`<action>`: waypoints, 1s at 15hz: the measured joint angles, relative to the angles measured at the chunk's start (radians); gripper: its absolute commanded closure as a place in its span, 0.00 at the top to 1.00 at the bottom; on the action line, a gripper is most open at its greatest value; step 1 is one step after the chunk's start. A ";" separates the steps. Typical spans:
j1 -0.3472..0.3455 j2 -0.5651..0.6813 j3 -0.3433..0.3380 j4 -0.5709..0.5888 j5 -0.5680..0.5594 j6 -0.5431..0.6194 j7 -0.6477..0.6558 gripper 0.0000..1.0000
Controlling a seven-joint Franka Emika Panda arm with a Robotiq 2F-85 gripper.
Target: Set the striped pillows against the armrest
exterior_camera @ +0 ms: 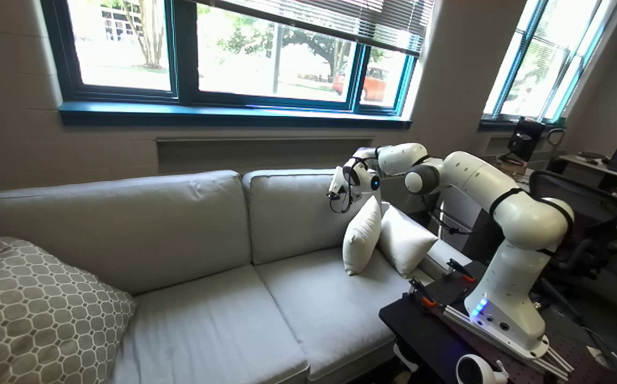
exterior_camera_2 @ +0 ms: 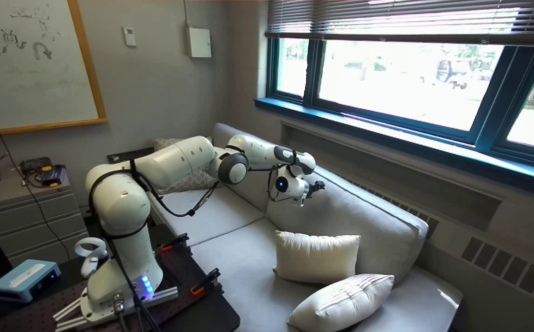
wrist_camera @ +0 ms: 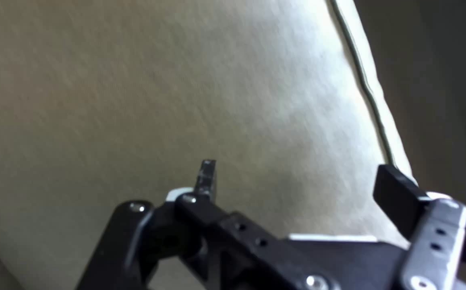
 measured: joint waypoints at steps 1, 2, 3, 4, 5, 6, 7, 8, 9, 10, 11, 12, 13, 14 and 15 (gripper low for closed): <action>0.016 0.022 -0.051 0.038 0.000 0.050 0.007 1.00; 0.036 0.046 -0.102 0.067 0.000 0.099 0.017 1.00; 0.058 0.068 -0.151 0.083 0.000 0.147 0.027 1.00; 0.081 0.088 -0.192 0.086 0.000 0.192 0.031 1.00; 0.101 0.105 -0.218 0.082 0.000 0.234 0.030 1.00; 0.116 0.121 -0.232 0.079 -0.001 0.260 0.030 1.00; 0.127 0.132 -0.239 0.079 -0.002 0.271 0.030 1.00; 0.132 0.138 -0.244 0.079 -0.002 0.273 0.030 1.00; 0.133 0.138 -0.246 0.079 -0.003 0.274 0.030 1.00; 0.132 0.138 -0.244 0.079 -0.003 0.265 0.030 1.00; 0.128 0.138 -0.234 0.076 -0.003 0.240 0.029 1.00; 0.123 0.137 -0.212 0.071 -0.007 0.207 0.020 1.00; 0.116 0.134 -0.180 0.059 -0.021 0.172 0.007 1.00; 0.110 0.129 -0.139 0.038 -0.052 0.138 -0.010 1.00; 0.105 0.121 -0.096 0.012 -0.094 0.113 -0.023 1.00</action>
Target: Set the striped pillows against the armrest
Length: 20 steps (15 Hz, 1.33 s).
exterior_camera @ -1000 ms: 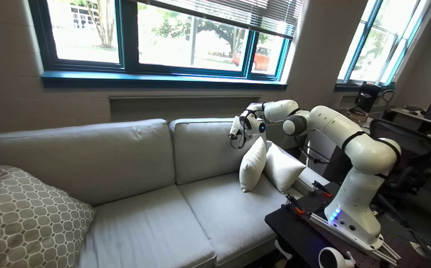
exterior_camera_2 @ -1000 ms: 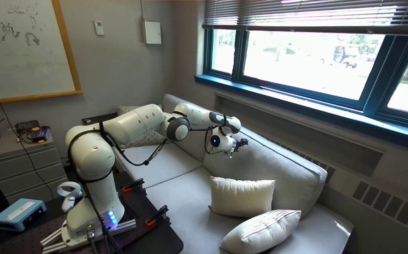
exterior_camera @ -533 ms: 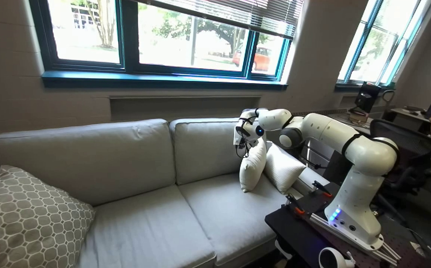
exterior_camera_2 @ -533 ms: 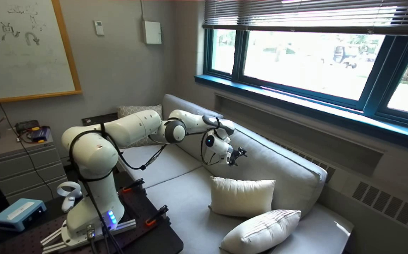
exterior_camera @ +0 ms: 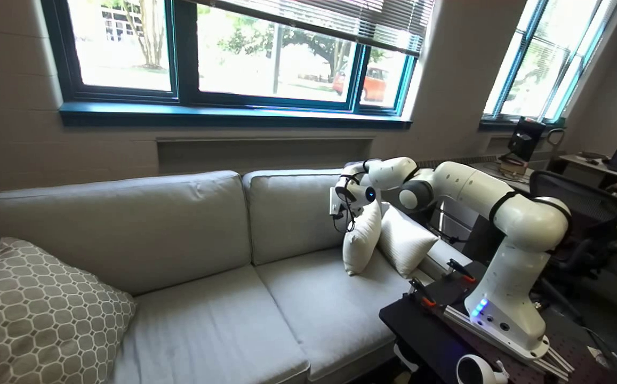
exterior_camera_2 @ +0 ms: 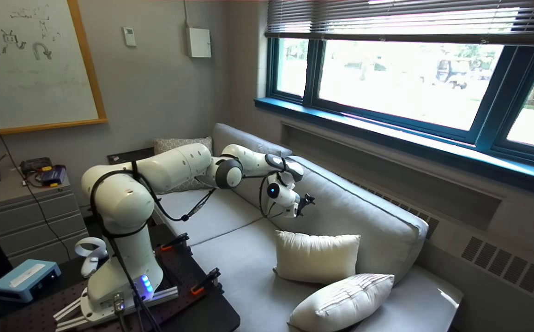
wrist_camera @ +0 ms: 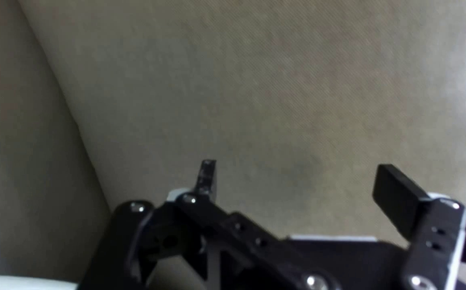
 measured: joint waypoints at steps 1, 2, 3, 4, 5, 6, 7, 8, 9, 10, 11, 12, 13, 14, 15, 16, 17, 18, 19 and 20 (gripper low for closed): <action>-0.002 -0.009 0.036 -0.028 -0.045 -0.012 -0.007 1.00; -0.002 -0.019 0.065 -0.055 -0.088 -0.013 -0.008 1.00; 0.001 -0.029 0.080 -0.077 -0.119 -0.008 -0.008 1.00; 0.005 -0.039 0.085 -0.093 -0.139 0.003 -0.009 1.00; 0.011 -0.049 0.083 -0.103 -0.148 0.020 -0.011 1.00; 0.016 -0.061 0.077 -0.112 -0.152 0.041 -0.015 1.00; 0.024 -0.075 0.069 -0.121 -0.152 0.066 -0.020 1.00; 0.032 -0.089 0.058 -0.129 -0.152 0.099 -0.026 1.00; 0.040 -0.105 0.049 -0.141 -0.153 0.133 -0.033 1.00; 0.045 -0.123 0.046 -0.160 -0.158 0.168 -0.046 1.00; 0.048 -0.143 0.048 -0.186 -0.169 0.202 -0.066 1.00; 0.048 -0.163 0.053 -0.217 -0.181 0.233 -0.095 1.00; 0.043 -0.180 0.073 -0.257 -0.247 0.263 -0.095 1.00; 0.044 -0.198 0.073 -0.304 -0.272 0.266 -0.101 1.00; 0.049 -0.215 0.061 -0.357 -0.270 0.263 -0.130 1.00; 0.048 -0.229 0.057 -0.407 -0.273 0.261 -0.156 1.00; 0.044 -0.242 0.056 -0.452 -0.276 0.259 -0.185 1.00; 0.039 -0.251 0.057 -0.488 -0.279 0.257 -0.210 1.00; 0.032 -0.257 0.059 -0.518 -0.284 0.256 -0.234 1.00; 0.023 -0.262 0.062 -0.541 -0.289 0.255 -0.254 1.00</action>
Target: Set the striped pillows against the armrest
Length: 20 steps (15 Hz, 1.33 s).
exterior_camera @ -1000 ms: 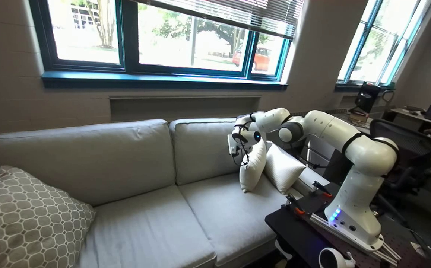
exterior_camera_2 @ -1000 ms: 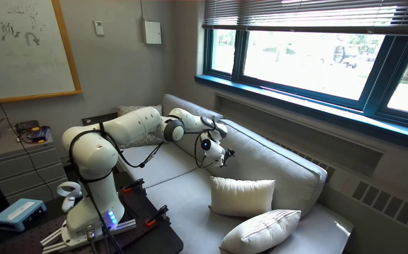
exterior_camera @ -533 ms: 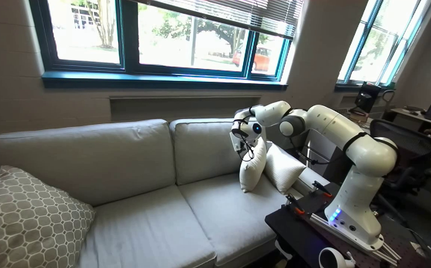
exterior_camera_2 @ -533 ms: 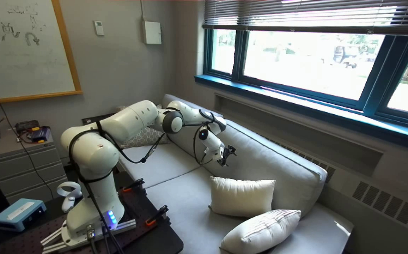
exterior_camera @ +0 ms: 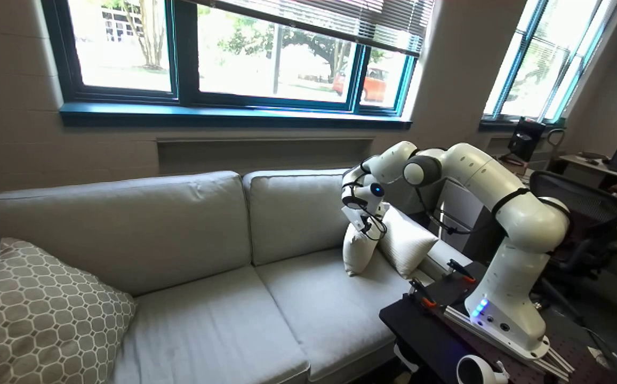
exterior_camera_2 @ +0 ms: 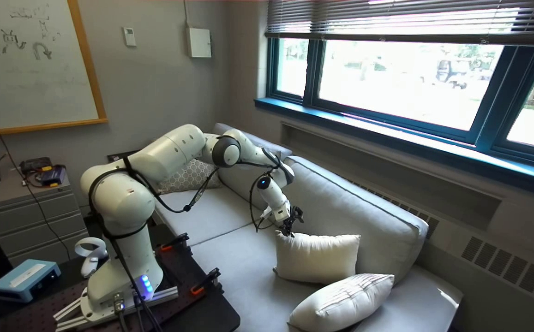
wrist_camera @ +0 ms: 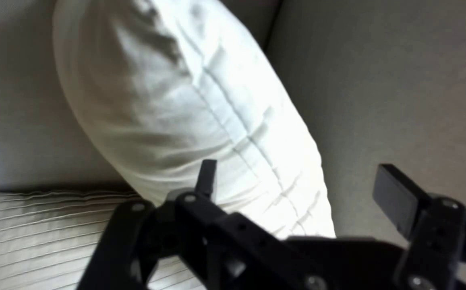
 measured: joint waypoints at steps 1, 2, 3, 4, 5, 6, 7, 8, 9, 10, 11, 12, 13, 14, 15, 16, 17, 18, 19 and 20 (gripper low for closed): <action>-0.010 -0.005 0.005 -0.019 -0.005 -0.001 -0.019 1.00; -0.020 -0.008 0.011 -0.033 -0.011 -0.002 -0.035 1.00; -0.032 -0.012 0.018 -0.043 -0.017 -0.003 -0.051 1.00; -0.044 -0.015 0.027 -0.051 -0.024 -0.007 -0.066 1.00; -0.057 -0.018 0.036 -0.056 -0.030 -0.013 -0.080 0.95; -0.070 -0.020 0.047 -0.059 -0.037 -0.021 -0.091 0.75; -0.087 -0.021 0.060 -0.059 -0.045 -0.034 -0.103 0.70; -0.104 -0.023 0.075 -0.059 -0.053 -0.051 -0.112 0.69; -0.123 -0.024 0.092 -0.059 -0.064 -0.070 -0.122 0.64; -0.147 -0.025 0.117 -0.059 -0.079 -0.087 -0.132 0.56; -0.176 -0.025 0.150 -0.059 -0.097 -0.100 -0.142 0.47; -0.210 -0.025 0.189 -0.060 -0.118 -0.106 -0.153 0.40; -0.249 -0.024 0.238 -0.063 -0.143 -0.106 -0.165 0.31; -0.295 -0.023 0.296 -0.069 -0.172 -0.105 -0.179 0.74; -0.345 -0.018 0.359 -0.076 -0.202 -0.095 -0.194 0.68; -0.397 -0.011 0.427 -0.085 -0.232 -0.077 -0.210 0.69; -0.447 -0.001 0.493 -0.093 -0.255 -0.052 -0.230 0.73; -0.496 0.013 0.557 -0.097 -0.271 -0.018 -0.256 0.31; -0.536 0.027 0.610 -0.099 -0.274 0.009 -0.290 0.37; -0.556 0.033 0.628 -0.105 -0.255 0.005 -0.320 0.37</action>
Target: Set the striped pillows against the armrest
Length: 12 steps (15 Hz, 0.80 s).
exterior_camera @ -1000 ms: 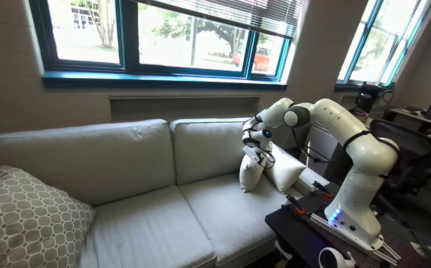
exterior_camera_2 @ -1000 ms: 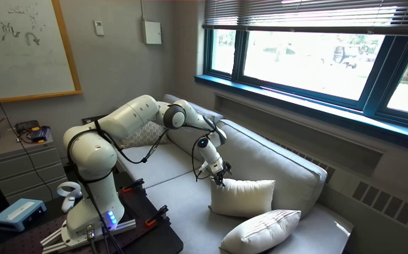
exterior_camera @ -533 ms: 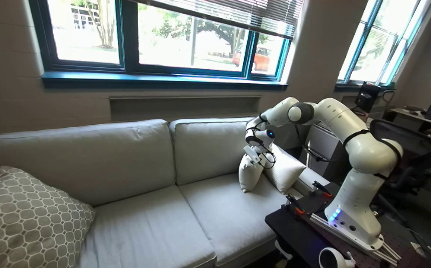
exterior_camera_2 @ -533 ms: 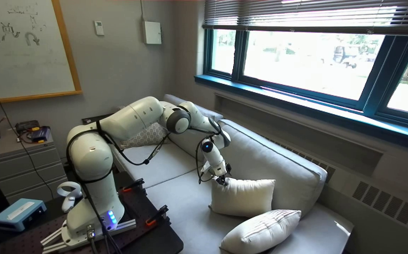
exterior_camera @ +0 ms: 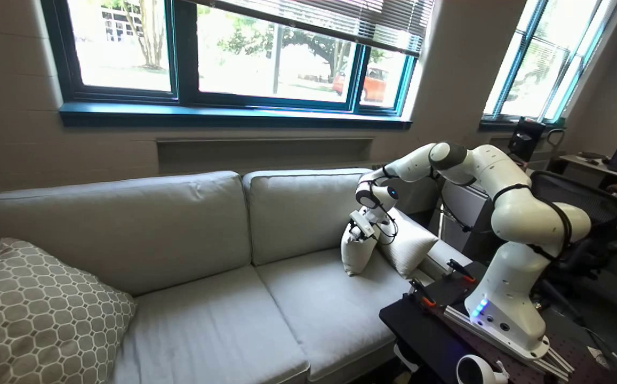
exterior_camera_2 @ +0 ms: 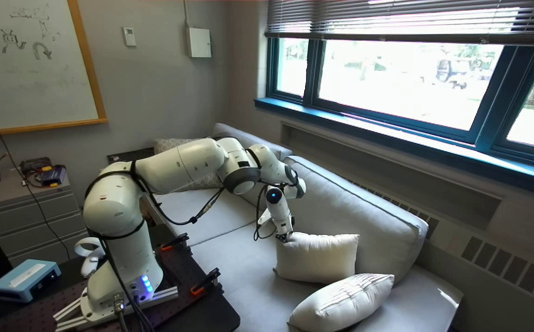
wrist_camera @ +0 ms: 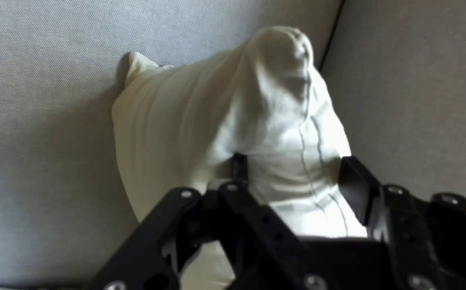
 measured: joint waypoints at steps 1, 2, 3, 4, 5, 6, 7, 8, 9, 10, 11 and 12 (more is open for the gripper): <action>-0.004 0.001 -0.006 -0.009 0.023 -0.008 -0.021 0.31; -0.003 0.003 -0.014 -0.016 0.043 -0.010 -0.033 0.73; 0.002 0.003 -0.024 -0.022 0.063 -0.011 -0.040 0.67; 0.009 0.003 -0.034 -0.024 0.082 -0.012 -0.044 0.67; 0.016 0.003 -0.042 -0.025 0.100 -0.012 -0.047 0.72; 0.023 0.002 -0.050 -0.025 0.117 -0.012 -0.051 0.78; 0.030 0.002 -0.058 -0.025 0.134 -0.012 -0.055 0.50; 0.038 0.002 -0.065 -0.025 0.150 -0.012 -0.059 0.42; 0.045 0.002 -0.072 -0.025 0.163 -0.013 -0.063 0.42; 0.054 0.001 -0.081 -0.024 0.174 -0.013 -0.065 0.36; 0.063 -0.001 -0.089 -0.023 0.183 -0.014 -0.067 0.28; 0.070 -0.003 -0.095 -0.022 0.188 -0.016 -0.067 0.19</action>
